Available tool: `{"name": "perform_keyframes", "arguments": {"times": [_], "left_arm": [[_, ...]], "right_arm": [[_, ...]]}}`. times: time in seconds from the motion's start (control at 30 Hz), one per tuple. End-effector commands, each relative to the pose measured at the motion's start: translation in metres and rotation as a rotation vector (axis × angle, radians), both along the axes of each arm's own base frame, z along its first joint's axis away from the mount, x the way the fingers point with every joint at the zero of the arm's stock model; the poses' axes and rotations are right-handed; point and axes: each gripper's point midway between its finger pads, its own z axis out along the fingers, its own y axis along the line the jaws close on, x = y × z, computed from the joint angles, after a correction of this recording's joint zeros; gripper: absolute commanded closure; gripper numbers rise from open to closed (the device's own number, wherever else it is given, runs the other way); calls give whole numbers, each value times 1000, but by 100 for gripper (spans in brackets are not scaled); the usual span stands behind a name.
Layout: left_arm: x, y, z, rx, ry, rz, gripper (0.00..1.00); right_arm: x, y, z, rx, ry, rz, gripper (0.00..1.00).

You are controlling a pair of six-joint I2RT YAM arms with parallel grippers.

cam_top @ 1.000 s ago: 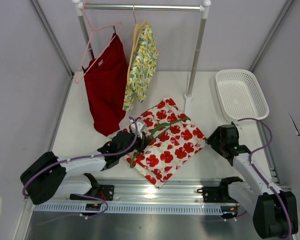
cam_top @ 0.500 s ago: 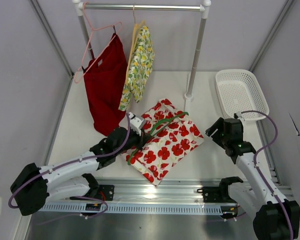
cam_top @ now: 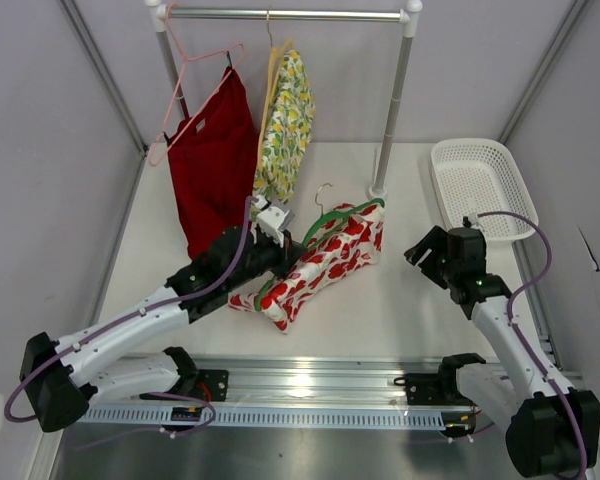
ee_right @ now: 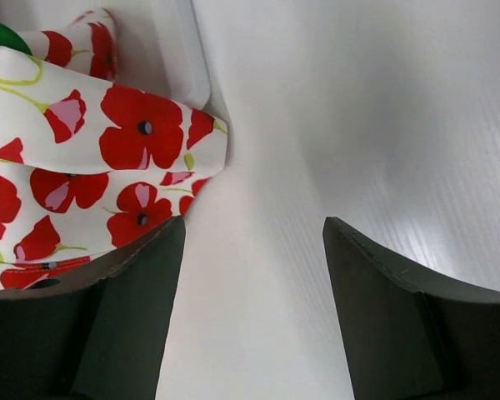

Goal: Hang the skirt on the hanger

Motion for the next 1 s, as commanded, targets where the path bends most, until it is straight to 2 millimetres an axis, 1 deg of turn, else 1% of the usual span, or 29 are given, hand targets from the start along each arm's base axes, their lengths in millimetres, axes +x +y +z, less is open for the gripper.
{"name": "perform_keyframes", "arguments": {"times": [0.0,0.03,0.07,0.1,0.13,0.2,0.23,0.27,0.3,0.33,0.37,0.4,0.43,0.47,0.5,0.57,0.6,0.63,0.67,0.7,0.73,0.77,0.83,0.87,0.9,0.93,0.97], "left_arm": [[-2,-2,48,-56,-73,-19,100],[-4,-2,56,-63,-79,-28,100],[-6,-4,56,-60,-73,-45,100],[-7,-3,63,-68,-80,-43,100],[-6,-2,62,-58,-73,-36,100],[-6,-1,71,-67,-74,-30,100],[-2,3,81,-77,-84,6,100],[-2,6,78,-65,-65,18,100],[0,8,99,-90,-84,35,100],[1,10,102,-86,-81,50,100],[2,15,100,-62,-64,73,100],[3,17,122,-89,-85,85,100],[4,20,126,-73,-76,104,100],[5,22,122,-59,-67,113,100],[5,23,140,-81,-85,119,100],[8,24,145,-79,-80,139,100],[10,25,158,-92,-89,152,100],[11,25,159,-94,-83,164,100],[14,28,172,-112,-98,189,100],[18,27,171,-109,-95,203,100],[21,27,173,-114,-96,216,100],[23,30,190,-141,-120,241,100],[31,26,188,-132,-114,265,100],[34,26,194,-141,-125,272,100],[36,24,204,-162,-146,273,100],[43,18,201,-151,-140,280,100],[46,17,208,-158,-150,289,100]], "right_arm": [[18,12,27,36,-82,56,27],[19,14,26,40,-75,60,27],[22,17,29,49,-86,71,27],[23,18,30,49,-87,72,27],[24,19,30,50,-87,77,27],[27,23,35,51,-95,92,27],[28,24,36,49,-95,95,27],[28,23,36,45,-91,94,27],[29,24,40,45,-97,98,27],[29,23,43,43,-102,96,27],[29,23,45,40,-106,97,27],[30,23,50,38,-114,97,27],[31,23,55,35,-119,99,27],[30,23,54,34,-113,100,27],[32,23,60,34,-124,101,27],[33,23,65,31,-131,105,27],[34,23,70,32,-140,106,27],[33,24,71,31,-137,110,27],[34,24,74,31,-140,110,27],[35,25,79,34,-149,112,27],[35,25,79,32,-147,115,27],[35,25,81,32,-148,114,27],[36,26,87,36,-155,119,27],[36,25,89,34,-159,117,27],[35,25,90,34,-157,121,27],[37,25,95,34,-168,121,27],[36,26,97,34,-170,125,27]]}}
